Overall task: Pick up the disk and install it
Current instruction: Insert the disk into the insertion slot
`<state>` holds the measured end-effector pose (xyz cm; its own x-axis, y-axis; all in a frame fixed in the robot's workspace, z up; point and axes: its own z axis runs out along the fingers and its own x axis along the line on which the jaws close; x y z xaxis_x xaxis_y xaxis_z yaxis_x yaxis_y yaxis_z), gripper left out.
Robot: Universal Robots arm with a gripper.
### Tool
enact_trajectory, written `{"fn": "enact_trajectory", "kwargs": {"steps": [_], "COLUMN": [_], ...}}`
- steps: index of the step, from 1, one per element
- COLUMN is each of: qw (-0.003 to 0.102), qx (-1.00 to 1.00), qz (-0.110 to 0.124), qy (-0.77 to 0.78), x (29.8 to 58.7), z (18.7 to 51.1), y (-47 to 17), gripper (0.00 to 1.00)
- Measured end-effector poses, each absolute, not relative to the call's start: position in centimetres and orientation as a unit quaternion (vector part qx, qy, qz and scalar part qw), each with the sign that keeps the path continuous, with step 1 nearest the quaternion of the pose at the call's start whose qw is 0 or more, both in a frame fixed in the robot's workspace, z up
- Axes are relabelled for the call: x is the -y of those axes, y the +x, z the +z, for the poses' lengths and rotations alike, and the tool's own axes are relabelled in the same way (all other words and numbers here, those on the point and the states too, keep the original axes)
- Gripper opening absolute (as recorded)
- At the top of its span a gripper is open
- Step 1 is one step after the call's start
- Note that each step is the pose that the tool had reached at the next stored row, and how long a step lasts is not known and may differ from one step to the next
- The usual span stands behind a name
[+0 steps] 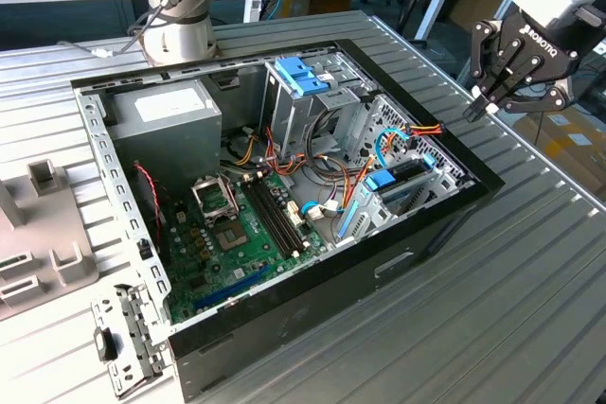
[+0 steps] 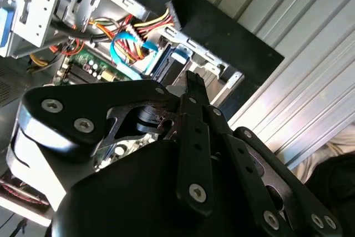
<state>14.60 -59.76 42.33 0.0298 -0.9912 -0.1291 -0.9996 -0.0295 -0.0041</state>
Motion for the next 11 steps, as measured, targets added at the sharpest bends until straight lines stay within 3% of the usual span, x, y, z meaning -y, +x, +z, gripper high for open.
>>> {"fn": "enact_trajectory", "kwargs": {"steps": [11], "qw": [0.047], "qx": [-0.706], "qz": [0.043], "qy": [-0.706], "x": [59.76], "z": [41.83], "y": [15.47], "gripper": [0.11]}}
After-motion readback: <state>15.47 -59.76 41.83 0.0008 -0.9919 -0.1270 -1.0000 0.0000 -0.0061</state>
